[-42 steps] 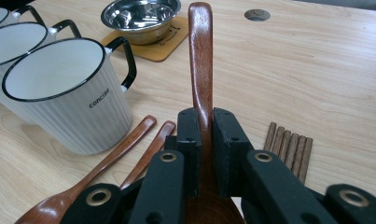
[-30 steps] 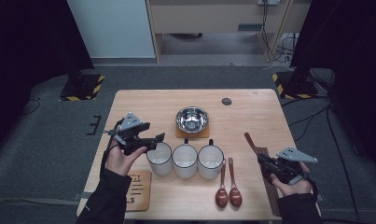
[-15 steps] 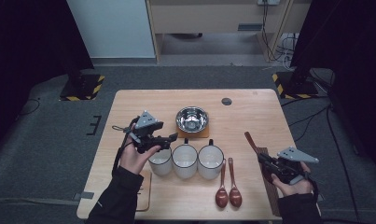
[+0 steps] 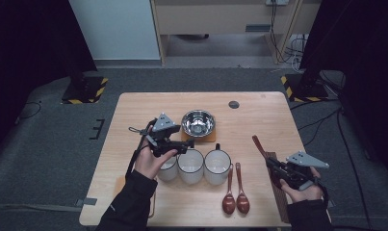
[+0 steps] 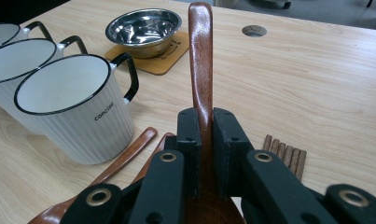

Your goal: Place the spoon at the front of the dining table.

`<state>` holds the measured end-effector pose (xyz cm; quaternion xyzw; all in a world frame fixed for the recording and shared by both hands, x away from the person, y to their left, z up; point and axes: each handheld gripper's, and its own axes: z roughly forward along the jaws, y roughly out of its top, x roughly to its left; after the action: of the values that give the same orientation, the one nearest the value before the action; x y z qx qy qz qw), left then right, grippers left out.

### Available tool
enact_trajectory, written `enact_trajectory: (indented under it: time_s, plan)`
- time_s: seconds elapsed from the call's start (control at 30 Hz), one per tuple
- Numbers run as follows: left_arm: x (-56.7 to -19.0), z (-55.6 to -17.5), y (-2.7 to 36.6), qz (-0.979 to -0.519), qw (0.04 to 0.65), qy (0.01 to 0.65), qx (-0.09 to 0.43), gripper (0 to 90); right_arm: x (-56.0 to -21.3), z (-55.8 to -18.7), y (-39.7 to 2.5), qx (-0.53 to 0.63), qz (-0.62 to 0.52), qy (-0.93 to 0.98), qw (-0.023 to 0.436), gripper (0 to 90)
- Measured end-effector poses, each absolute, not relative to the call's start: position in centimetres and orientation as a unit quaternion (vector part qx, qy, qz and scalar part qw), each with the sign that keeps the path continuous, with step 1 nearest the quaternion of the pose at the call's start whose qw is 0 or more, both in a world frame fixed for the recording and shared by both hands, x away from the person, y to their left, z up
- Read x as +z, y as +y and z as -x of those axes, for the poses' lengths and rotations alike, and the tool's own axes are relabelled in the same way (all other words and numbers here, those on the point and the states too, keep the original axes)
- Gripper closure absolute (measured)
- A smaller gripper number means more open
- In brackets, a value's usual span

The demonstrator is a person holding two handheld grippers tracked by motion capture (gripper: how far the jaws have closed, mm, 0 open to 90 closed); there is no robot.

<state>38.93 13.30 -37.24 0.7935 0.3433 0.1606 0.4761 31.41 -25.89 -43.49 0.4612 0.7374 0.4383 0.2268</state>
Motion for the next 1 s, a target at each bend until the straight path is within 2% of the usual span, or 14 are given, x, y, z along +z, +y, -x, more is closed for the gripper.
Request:
enact_trajectory:
  time_s: [1.0]
  plan:
    - [-37.0, -39.2, 6.2, -0.811, 0.491, 0.291, 0.127, 27.4, -43.4, -31.3, -25.8, 0.45, -0.448, 0.736, 0.234, 81.8]
